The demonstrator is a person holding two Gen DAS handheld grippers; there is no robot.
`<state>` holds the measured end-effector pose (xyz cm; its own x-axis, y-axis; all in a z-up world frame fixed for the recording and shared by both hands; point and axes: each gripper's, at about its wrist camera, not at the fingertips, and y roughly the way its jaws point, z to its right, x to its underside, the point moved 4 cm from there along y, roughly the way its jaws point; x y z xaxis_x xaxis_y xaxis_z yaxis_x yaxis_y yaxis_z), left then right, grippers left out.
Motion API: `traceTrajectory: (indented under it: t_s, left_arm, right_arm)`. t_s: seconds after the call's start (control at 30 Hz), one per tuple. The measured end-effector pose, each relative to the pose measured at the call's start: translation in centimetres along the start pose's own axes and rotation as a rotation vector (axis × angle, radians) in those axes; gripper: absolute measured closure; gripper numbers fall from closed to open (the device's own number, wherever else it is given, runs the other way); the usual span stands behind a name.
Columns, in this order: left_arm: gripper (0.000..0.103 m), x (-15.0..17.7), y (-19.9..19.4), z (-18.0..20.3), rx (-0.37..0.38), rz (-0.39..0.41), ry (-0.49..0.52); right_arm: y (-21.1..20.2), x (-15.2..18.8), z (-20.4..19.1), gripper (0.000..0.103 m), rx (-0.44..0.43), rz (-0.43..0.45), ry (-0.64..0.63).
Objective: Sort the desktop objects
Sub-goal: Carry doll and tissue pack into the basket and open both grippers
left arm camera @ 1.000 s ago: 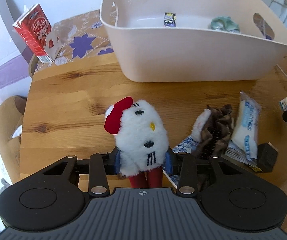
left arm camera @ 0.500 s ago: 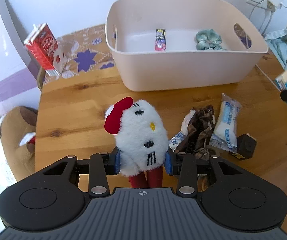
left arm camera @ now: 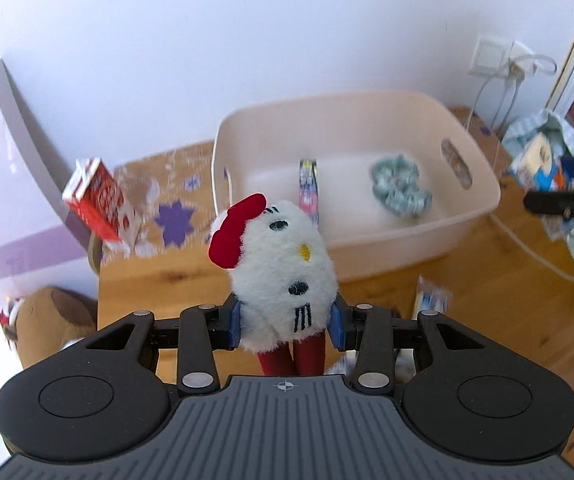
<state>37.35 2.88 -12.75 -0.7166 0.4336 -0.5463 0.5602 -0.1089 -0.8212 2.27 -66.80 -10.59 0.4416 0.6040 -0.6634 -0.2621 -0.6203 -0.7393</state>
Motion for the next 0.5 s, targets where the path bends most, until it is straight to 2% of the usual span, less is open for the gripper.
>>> traceTrajectory:
  t_s: [0.3, 0.5]
  left_arm:
    - [0.062, -4.8, 0.4, -0.1, -0.01, 0.083, 0.032]
    - [0.062, -7.1, 3.2, 0.9, -0.036, 0.1, 0.05]
  right_arm:
    - [2.2, -2.1, 0.8, 0.06, 0.053, 0.002, -0.037]
    - [5.2, -4.2, 1.6, 0.061, 0.078, 0.015, -0.028]
